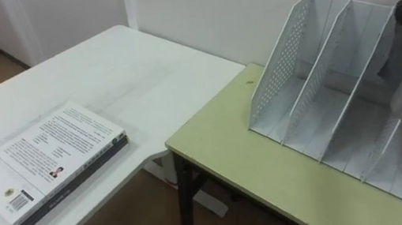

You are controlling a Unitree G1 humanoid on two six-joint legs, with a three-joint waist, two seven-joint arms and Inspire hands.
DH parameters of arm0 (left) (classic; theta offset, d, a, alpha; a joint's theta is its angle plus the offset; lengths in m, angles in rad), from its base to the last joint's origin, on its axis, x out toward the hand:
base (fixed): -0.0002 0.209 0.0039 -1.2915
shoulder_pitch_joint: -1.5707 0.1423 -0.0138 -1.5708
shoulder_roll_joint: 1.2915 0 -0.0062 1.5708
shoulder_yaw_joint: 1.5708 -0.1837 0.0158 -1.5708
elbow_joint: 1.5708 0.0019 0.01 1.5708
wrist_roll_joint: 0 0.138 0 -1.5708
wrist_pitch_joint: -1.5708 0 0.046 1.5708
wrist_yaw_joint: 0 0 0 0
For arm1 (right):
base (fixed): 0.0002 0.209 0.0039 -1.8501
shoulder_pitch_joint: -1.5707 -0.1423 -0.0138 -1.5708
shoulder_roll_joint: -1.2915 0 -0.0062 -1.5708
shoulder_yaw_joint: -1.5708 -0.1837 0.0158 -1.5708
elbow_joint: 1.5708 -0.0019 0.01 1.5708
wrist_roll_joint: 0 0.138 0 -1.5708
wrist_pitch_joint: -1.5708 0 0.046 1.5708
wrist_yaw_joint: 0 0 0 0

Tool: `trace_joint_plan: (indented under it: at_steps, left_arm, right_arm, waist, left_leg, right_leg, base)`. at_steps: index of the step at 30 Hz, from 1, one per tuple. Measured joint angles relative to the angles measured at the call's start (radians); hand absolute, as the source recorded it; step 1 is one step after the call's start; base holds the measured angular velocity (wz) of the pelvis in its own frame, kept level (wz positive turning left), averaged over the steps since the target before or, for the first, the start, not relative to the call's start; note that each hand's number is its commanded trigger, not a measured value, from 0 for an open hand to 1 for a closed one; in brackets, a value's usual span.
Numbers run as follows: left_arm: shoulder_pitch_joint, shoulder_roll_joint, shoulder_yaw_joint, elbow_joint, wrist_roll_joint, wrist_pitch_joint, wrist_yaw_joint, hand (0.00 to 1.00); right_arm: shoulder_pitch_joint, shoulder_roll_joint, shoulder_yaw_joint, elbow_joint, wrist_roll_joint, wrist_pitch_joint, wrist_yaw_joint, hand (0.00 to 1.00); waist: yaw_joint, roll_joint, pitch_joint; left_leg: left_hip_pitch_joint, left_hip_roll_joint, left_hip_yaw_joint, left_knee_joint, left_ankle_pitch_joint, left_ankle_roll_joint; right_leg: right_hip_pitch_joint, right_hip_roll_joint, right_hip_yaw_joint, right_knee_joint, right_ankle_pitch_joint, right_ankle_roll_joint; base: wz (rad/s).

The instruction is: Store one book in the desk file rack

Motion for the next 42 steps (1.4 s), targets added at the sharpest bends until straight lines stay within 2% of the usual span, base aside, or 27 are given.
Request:
trace_joint_plan:
  at_steps: [8,27,30,31,36,39,42]
  left_arm:
    - [0.006,0.004,0.0,0.0,0.0,0.0,0.008,0.0]
    - [0.007,0.009,-0.001,0.004,0.033,0.008,0.011,0.0]
    - [0.012,0.009,0.011,0.002,0.053,0.01,0.011,0.0]
    - [0.016,0.009,0.015,0.001,0.054,0.013,0.011,0.0]
    - [0.019,0.009,0.016,0.0,0.054,0.014,0.018,0.0]
    - [0.018,0.01,0.016,0.001,0.059,0.014,0.02,0.0]
    - [0.018,0.007,0.015,0.002,0.06,0.014,0.02,0.0]
  right_arm:
    - [-0.048,-0.036,0.033,0.019,-0.001,-0.003,-0.001,0.0]
    - [-0.058,-0.036,0.033,0.031,-0.036,-0.003,-0.002,0.0]
    - [-0.058,-0.036,0.033,0.014,-0.036,-0.003,0.0,0.0]
    - [-0.058,-0.036,0.033,0.0,-0.032,-0.003,0.001,0.0]
    - [-0.059,-0.036,0.039,-0.128,0.019,0.001,0.025,0.0]
    - [-0.059,-0.036,0.069,-0.249,0.005,0.001,0.079,0.0]
    - [-0.058,-0.035,0.096,-0.334,-0.032,0.0,0.143,0.0]
  waist:
    - [0.006,-0.001,0.0009]
    - [0.009,-0.005,0.0004]
    - [0.012,-0.005,-0.0027]
    - [0.009,-0.007,-0.0055]
    - [0.008,-0.008,-0.0065]
    - [0.004,-0.008,-0.0058]
    - [0.004,-0.005,-0.0009]
  left_leg:
    - [0.002,0.0,-0.004,0.001,0.0,0.0]
    - [0.0,-0.001,-0.015,-0.001,0.0,0.0]
    - [-0.005,-0.001,-0.011,-0.001,0.0,0.0]
    - [-0.01,-0.002,-0.013,0.0,0.0,0.0]
    - [-0.011,-0.001,-0.013,-0.001,0.0,0.0]
    - [-0.012,0.0,-0.013,0.002,0.0,0.0]
    - [-0.011,-0.001,-0.011,0.003,0.0,0.0]
  right_leg:
    - [-0.001,0.0,-0.003,-0.006,-0.002,0.001]
    - [-0.002,0.001,0.001,-0.006,-0.002,0.001]
    - [-0.011,0.002,0.01,-0.006,-0.002,0.001]
    - [-0.015,0.002,0.011,-0.003,-0.002,0.001]
    - [-0.017,0.003,0.01,0.01,-0.001,0.0]
    - [-0.016,0.003,0.008,0.008,-0.001,0.0]
    - [-0.015,0.003,0.018,0.009,0.0,-0.001]
  base:
    - [0.0]
    - [0.0]
    - [-0.08]
    - [0.0]
    - [-0.04]
    - [0.0]
    - [0.0]
